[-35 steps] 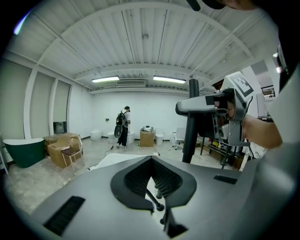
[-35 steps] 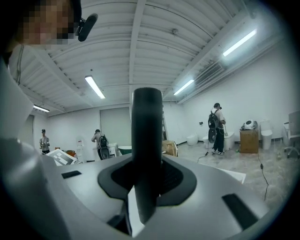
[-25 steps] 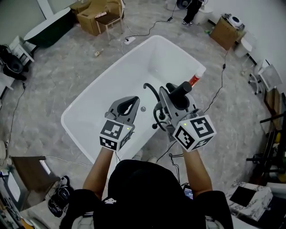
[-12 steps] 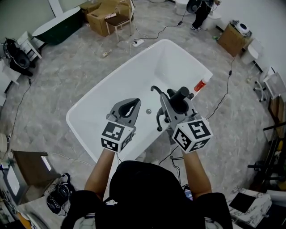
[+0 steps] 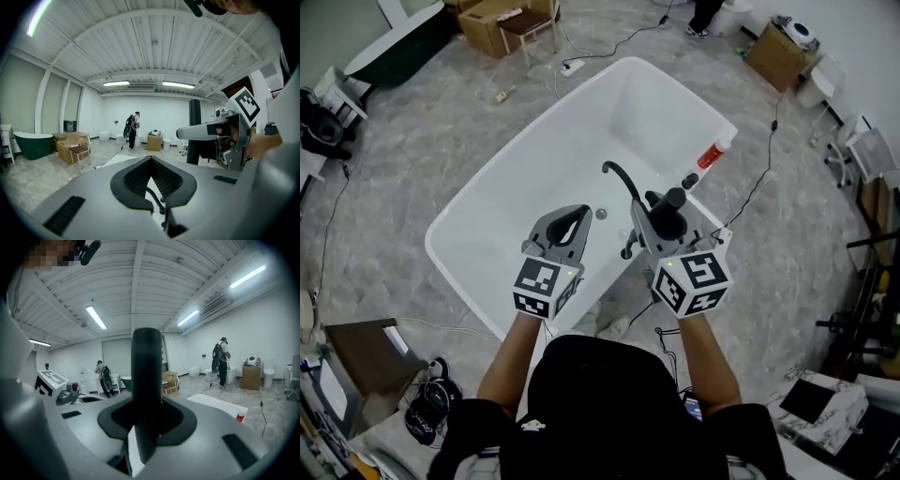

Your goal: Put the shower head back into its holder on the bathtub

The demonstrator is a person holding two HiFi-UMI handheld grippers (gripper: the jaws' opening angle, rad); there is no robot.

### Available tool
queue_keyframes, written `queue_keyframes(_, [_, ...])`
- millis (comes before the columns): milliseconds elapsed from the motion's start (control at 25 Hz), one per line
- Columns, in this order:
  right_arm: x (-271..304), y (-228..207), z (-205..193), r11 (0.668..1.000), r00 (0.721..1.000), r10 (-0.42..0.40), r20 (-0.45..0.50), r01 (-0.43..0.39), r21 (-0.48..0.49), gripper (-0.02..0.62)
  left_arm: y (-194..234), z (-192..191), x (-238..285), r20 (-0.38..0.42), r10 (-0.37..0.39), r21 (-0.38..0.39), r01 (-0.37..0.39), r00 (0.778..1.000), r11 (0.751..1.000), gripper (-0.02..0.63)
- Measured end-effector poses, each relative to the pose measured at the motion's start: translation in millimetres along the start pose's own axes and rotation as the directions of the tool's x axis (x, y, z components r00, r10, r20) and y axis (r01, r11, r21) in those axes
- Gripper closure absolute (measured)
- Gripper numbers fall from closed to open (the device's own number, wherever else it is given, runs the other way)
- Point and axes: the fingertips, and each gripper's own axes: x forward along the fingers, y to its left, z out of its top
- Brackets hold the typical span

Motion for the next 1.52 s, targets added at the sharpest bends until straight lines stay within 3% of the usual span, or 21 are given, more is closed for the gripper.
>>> queue_keyframes(560, [17.0,-36.6,-119.2,0.997,0.974,-0.074,-0.215,0.078,0.013,0.491,-1.3,-90.7,35.4,-0.131,-0.038,-0.049,0.032,0.991,0.998,0.592])
queue_keyframes(1080, [27.0,-75.1,-221.2,0.987,0.931,-0.132,-0.339,0.154,0.038,0.492,-17.4,-193.4,73.7,-0.261,-0.117,-0.087,0.098,0.958,0.991,0.592])
queue_keyframes(1520, [48.5,-95.7,-304.1,0.986,0.897,-0.139,-0.419,0.167,0.031,0.491,-19.4,-265.4,94.1,-0.336,-0.148,-0.133,0.108,0.93,0.985,0.592])
